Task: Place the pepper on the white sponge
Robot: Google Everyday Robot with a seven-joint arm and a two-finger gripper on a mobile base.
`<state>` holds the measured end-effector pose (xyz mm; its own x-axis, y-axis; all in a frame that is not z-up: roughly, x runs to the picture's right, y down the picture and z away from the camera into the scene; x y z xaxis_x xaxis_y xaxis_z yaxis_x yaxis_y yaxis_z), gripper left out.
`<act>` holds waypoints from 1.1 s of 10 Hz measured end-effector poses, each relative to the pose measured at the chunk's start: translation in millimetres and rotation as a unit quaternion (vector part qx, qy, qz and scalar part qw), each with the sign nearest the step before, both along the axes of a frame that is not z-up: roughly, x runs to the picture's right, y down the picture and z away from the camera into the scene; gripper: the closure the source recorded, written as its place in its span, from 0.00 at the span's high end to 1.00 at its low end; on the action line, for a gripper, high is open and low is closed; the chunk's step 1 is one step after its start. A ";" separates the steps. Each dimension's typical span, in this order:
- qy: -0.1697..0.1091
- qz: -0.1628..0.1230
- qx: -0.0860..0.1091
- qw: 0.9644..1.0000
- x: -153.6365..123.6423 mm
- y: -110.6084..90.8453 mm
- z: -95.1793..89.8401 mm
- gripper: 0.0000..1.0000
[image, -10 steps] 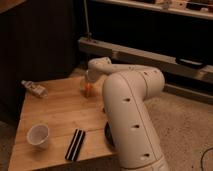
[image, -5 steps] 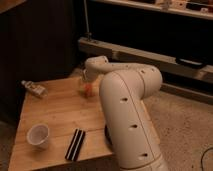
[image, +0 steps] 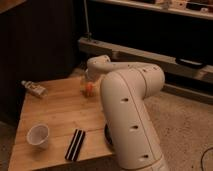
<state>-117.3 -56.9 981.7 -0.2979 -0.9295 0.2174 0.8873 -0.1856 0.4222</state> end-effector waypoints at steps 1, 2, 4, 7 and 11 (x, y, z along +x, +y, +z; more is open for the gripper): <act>0.001 0.000 -0.002 1.000 1.7 1.5 0.5 0.59; 0.003 0.001 -0.006 1.000 3.3 6.0 3.4 0.59; 0.003 0.001 -0.010 1.000 2.2 11.7 9.3 0.59; 0.001 -0.001 -0.015 1.000 0.0 17.4 19.2 0.59; -0.001 -0.008 -0.018 1.000 -4.8 18.4 28.6 0.59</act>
